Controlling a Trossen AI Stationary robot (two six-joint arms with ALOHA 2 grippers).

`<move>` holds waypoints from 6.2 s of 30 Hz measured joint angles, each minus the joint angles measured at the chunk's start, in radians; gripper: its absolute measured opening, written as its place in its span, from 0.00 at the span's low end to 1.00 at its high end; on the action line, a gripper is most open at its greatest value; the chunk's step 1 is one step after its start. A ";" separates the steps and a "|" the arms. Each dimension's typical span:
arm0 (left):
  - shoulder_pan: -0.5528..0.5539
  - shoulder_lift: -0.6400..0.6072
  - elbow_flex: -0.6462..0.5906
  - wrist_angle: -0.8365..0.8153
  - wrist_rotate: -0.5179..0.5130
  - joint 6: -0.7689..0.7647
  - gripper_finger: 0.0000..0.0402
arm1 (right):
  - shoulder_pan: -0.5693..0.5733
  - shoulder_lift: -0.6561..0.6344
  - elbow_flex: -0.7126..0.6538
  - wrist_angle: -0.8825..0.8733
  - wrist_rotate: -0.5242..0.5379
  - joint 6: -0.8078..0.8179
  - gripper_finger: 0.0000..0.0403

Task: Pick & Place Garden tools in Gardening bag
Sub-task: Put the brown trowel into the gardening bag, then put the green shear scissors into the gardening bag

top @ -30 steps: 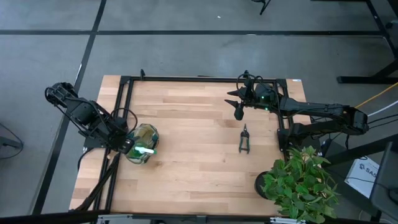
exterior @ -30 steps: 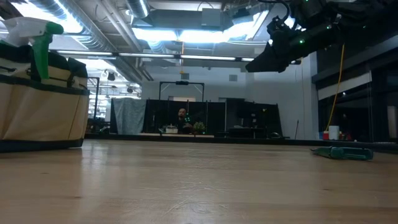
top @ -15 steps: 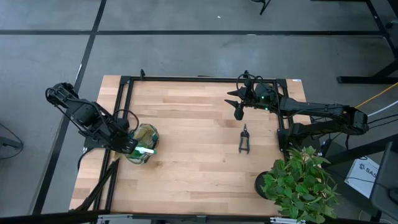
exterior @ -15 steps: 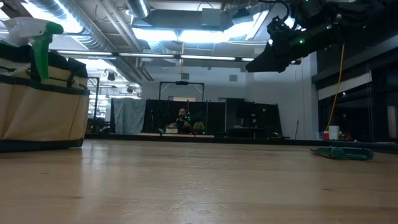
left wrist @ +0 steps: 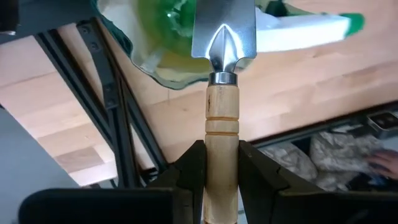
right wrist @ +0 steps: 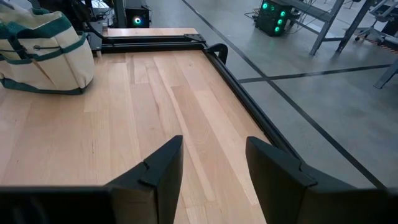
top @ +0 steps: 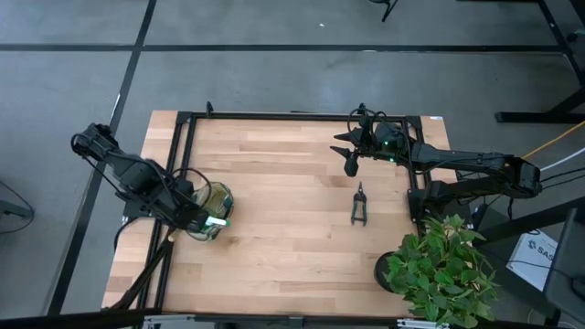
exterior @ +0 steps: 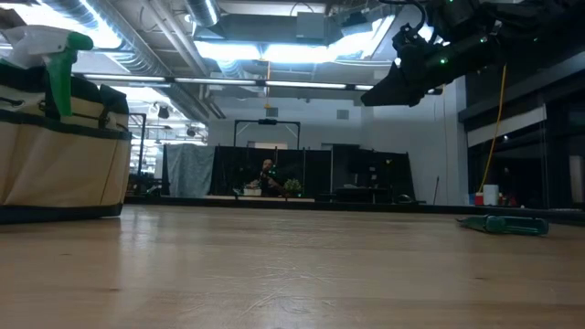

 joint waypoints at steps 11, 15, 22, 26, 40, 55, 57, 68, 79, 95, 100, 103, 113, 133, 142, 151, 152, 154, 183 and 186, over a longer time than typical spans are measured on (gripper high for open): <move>0.072 0.000 -0.094 0.040 -0.006 0.084 0.17 | 0.000 0.000 0.000 0.000 0.000 0.000 0.44; 0.139 0.000 -0.112 0.041 -0.003 0.185 0.17 | 0.000 0.000 0.000 0.000 0.000 0.000 0.44; 0.227 0.000 -0.112 0.043 -0.003 0.358 0.23 | 0.000 0.000 0.000 0.000 0.000 0.000 0.44; 0.252 0.000 -0.112 0.043 -0.003 0.395 0.27 | 0.000 0.000 0.000 0.000 0.000 0.000 0.44; 0.277 0.000 -0.112 0.046 -0.155 0.675 0.36 | 0.000 0.000 0.000 0.000 0.000 0.000 0.44; 0.267 0.000 -0.112 0.047 -0.456 0.755 0.36 | 0.000 0.000 0.000 0.000 0.000 0.000 0.44; 0.267 0.000 -0.112 0.062 -0.513 0.854 0.36 | 0.000 0.000 0.000 0.000 0.000 0.000 0.44; 0.249 -0.065 -0.112 0.568 -0.749 1.679 0.36 | 0.000 0.000 0.000 0.000 0.000 0.000 0.44; 0.287 -0.268 -0.329 1.040 -0.550 2.002 0.36 | 0.000 0.000 0.000 0.000 0.000 0.000 0.44; 0.380 -0.522 -0.748 1.409 -0.389 1.899 0.36 | 0.000 0.000 0.000 0.000 -0.008 0.073 0.44; 0.380 -0.513 -0.774 1.397 -0.389 1.844 0.36 | 0.000 0.000 0.000 0.001 -0.010 0.167 0.44; 0.380 -0.508 -0.776 1.393 -0.389 1.844 0.36 | 0.000 0.000 0.000 0.019 -0.010 0.173 0.44; 0.380 -0.506 -0.776 1.392 -0.389 1.843 0.36 | 0.000 0.000 0.000 0.040 -0.146 0.408 0.44; 0.380 -0.506 -0.776 1.392 -0.390 1.843 0.36 | 0.006 0.000 0.000 -0.478 -0.309 0.797 0.44; 0.380 -0.506 -0.776 1.392 -0.390 1.843 0.36 | 0.007 0.000 0.000 -0.616 -0.291 0.784 0.44; 0.380 -0.506 -0.776 1.392 -0.390 1.843 0.36 | 0.007 0.000 0.000 -0.865 -0.290 0.774 0.44; 0.380 -0.506 -0.776 1.392 -0.390 1.843 0.36 | 0.007 0.000 0.000 -0.884 -0.281 0.787 0.44; 0.380 -0.506 -0.776 1.392 -0.390 1.843 0.36 | 0.007 0.000 0.000 -0.909 -0.256 0.797 0.44; 0.380 -0.506 -0.776 1.392 -0.390 1.843 0.36 | 0.209 0.220 0.000 -0.871 -0.246 0.898 0.44; 0.380 -0.506 -0.776 1.392 -0.390 1.843 0.36 | 0.231 0.220 0.000 -0.871 -0.245 0.900 0.44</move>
